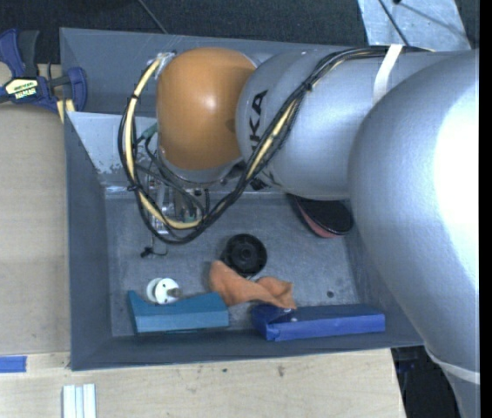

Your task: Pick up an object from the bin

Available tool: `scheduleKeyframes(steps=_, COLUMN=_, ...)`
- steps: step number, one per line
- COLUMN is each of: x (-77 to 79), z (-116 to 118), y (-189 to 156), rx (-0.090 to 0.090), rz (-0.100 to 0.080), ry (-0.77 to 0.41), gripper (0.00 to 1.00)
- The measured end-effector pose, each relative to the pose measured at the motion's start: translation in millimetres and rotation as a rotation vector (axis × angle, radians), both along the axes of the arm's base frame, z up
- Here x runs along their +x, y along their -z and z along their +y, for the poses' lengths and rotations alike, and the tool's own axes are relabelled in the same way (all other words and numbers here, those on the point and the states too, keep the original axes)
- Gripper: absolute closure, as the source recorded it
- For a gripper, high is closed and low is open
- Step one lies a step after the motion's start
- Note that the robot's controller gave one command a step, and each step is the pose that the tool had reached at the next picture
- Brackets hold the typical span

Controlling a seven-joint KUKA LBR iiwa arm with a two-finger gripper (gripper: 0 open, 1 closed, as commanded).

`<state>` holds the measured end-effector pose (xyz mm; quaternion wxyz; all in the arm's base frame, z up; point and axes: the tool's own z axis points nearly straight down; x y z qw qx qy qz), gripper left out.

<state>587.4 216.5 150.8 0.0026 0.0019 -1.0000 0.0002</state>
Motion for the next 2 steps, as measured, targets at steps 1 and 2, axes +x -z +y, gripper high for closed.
scheduleKeyframes(steps=1, x=1.7, z=-1, y=-5, rx=0.002, rz=-0.007, ry=0.003, gripper=0.0)
scheduleKeyframes(steps=2, x=11.1, z=-39, y=3, rx=0.003, rz=-0.007, ry=0.057, gripper=0.0)
